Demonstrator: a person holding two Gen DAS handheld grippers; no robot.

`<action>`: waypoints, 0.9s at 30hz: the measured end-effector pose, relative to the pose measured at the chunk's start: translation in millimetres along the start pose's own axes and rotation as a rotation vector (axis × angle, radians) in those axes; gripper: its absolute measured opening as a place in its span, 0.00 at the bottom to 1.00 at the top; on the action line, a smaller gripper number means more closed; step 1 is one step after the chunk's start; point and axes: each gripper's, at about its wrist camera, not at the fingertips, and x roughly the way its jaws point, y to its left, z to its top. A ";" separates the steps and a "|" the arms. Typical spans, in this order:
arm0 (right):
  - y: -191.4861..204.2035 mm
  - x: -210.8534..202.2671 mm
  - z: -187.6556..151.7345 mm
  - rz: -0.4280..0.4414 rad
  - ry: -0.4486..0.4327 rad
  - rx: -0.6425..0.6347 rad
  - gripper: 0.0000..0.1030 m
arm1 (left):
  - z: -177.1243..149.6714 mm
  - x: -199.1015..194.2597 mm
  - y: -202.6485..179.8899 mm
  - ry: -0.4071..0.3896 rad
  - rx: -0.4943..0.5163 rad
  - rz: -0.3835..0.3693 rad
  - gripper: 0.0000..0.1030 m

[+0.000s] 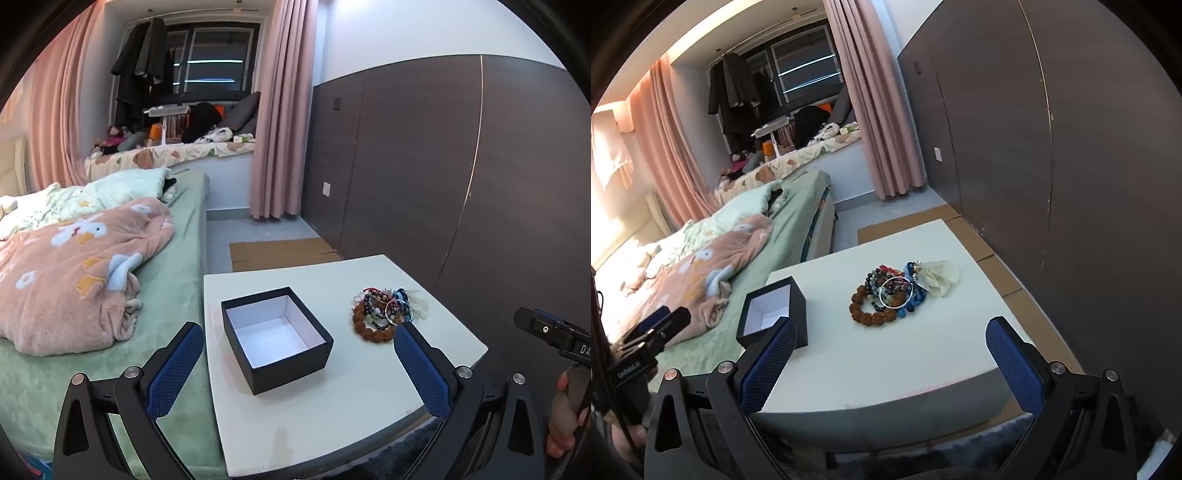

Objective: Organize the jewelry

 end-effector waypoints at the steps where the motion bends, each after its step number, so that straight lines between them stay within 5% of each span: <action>1: -1.6 -3.0 -4.2 -0.002 -0.011 -0.008 1.00 | 0.1 0.8 -1.1 -0.001 0.005 0.005 1.00; 27: 7.2 8.5 0.2 -0.057 0.011 -0.036 1.00 | 2.1 3.5 5.7 -0.014 -0.037 -0.020 1.00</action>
